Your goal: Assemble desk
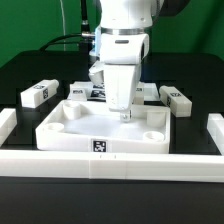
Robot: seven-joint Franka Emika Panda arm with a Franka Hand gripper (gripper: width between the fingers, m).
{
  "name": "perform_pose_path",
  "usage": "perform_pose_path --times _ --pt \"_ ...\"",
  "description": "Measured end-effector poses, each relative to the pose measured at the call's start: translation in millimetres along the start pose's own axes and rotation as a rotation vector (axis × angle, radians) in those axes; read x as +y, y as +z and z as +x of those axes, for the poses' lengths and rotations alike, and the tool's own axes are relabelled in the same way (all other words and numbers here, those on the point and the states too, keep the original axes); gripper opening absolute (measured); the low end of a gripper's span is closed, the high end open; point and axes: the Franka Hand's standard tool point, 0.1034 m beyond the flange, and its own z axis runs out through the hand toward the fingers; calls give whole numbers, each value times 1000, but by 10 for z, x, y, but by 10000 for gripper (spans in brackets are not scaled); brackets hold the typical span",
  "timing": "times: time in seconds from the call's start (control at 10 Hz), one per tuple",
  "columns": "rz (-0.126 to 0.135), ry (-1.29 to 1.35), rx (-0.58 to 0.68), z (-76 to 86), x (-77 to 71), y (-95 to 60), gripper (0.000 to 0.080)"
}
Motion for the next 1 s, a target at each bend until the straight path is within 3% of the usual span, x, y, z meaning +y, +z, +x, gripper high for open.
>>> perform_pose_path --times 0.1,0.9,1.0 --pt "1 0 0 0 -1 1 78" --pt "2 0 -1 -1 -3 2 57" --pt "19 -34 -8 45 18 1 57"
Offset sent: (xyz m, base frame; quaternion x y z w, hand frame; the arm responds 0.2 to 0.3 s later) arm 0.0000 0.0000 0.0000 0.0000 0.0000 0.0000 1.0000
